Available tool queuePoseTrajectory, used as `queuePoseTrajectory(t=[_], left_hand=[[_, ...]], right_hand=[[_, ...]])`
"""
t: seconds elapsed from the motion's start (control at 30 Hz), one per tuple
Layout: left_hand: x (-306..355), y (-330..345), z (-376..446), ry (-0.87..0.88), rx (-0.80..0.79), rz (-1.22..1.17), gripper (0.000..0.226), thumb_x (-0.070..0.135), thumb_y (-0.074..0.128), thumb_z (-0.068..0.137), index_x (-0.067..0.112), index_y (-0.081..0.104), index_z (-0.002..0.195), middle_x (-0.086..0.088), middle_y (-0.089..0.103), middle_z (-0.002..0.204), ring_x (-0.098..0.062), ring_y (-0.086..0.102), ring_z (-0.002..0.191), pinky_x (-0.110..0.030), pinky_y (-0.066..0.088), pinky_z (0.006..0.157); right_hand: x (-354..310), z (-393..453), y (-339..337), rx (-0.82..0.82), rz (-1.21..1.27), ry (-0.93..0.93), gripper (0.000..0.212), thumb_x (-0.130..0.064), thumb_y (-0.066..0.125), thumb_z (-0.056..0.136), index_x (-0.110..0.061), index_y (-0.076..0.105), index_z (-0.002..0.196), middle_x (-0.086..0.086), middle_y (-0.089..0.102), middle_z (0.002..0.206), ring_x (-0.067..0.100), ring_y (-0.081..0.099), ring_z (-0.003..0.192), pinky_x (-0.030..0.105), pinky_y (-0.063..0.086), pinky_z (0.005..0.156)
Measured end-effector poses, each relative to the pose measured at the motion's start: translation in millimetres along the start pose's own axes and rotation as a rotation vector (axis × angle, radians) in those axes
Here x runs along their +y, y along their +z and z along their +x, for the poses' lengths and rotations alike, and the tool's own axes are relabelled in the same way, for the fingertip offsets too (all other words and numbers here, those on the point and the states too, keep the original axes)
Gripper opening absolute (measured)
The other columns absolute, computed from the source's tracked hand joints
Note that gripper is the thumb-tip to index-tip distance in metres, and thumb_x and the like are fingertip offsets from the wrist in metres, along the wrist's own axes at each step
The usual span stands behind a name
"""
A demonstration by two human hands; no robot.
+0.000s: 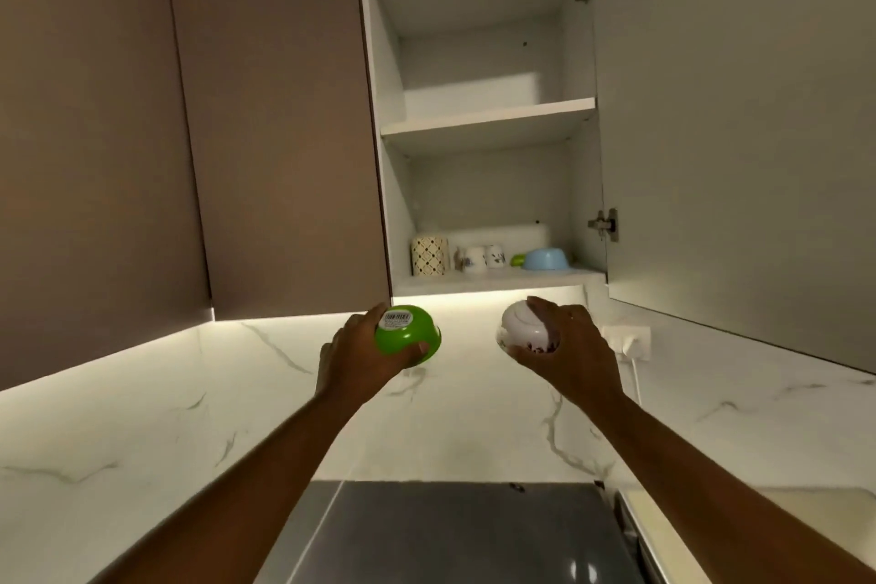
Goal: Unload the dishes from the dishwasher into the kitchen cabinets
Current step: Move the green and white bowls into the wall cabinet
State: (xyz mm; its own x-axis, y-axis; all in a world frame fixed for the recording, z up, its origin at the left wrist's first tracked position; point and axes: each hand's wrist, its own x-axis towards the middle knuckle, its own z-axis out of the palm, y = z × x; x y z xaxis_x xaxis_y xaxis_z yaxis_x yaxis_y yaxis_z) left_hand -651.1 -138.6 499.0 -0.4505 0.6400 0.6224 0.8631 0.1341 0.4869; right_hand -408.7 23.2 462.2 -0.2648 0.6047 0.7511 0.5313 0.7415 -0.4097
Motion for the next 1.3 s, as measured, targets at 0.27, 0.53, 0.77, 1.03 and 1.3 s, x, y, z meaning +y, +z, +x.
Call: queuePoseTrajectory(t=[0.27, 0.53, 0.77, 1.03, 1.3], left_hand=[[47.3, 41.8, 134.4, 0.024, 0.051, 0.004, 0.102, 0.089, 0.054, 0.051, 0.036, 0.048, 0.138, 0.001, 0.060, 0.130, -0.024, 0.059, 0.116, -0.046, 0.047, 0.099], [66.2, 95.1, 207.3, -0.008, -0.032, 0.036, 0.103, 0.089, 0.056, 0.049, 0.036, 0.050, 0.137, 0.003, 0.059, 0.133, -0.022, 0.058, 0.117, -0.043, 0.047, 0.100], [67.7, 142.5, 247.8, -0.011, -0.127, 0.060, 0.093, 0.080, 0.067, 0.064, 0.033, 0.047, 0.141, 0.001, 0.055, 0.141, -0.023, 0.054, 0.123, -0.037, 0.043, 0.103], [50.7, 188.8, 272.4, 0.028, -0.199, 0.037, 0.097, 0.083, 0.063, 0.059, 0.033, 0.048, 0.141, 0.001, 0.056, 0.138, -0.022, 0.055, 0.121, -0.039, 0.048, 0.099], [34.6, 204.7, 280.2, 0.021, -0.177, 0.043, 0.107, 0.097, 0.043, 0.046, 0.038, 0.050, 0.135, 0.002, 0.056, 0.135, -0.022, 0.055, 0.122, -0.043, 0.043, 0.103]], right_hand=[[40.6, 128.2, 6.8, 0.080, 0.000, -0.013, 0.079, -0.065, 0.073, 0.072, -0.037, 0.043, 0.140, 0.003, 0.052, 0.131, 0.022, 0.058, 0.111, 0.034, 0.051, 0.082], [86.2, 203.6, 25.5, 0.032, -0.009, 0.082, 0.071, -0.060, 0.078, 0.069, -0.031, 0.048, 0.127, 0.003, 0.059, 0.115, 0.016, 0.055, 0.087, 0.028, 0.042, 0.069], [119.3, 236.2, 49.8, -0.070, -0.015, 0.137, 0.090, -0.081, 0.067, 0.048, -0.033, 0.053, 0.121, 0.000, 0.063, 0.107, 0.019, 0.062, 0.092, 0.034, 0.055, 0.072], [126.4, 248.6, 75.0, -0.042, 0.018, 0.094, 0.083, -0.088, 0.061, 0.046, -0.040, 0.053, 0.113, -0.005, 0.058, 0.099, 0.014, 0.060, 0.085, 0.033, 0.057, 0.071], [127.1, 245.0, 80.2, -0.040, -0.130, 0.006, 0.077, -0.089, 0.060, 0.056, -0.041, 0.050, 0.115, -0.008, 0.054, 0.096, 0.009, 0.058, 0.080, 0.029, 0.053, 0.067]])
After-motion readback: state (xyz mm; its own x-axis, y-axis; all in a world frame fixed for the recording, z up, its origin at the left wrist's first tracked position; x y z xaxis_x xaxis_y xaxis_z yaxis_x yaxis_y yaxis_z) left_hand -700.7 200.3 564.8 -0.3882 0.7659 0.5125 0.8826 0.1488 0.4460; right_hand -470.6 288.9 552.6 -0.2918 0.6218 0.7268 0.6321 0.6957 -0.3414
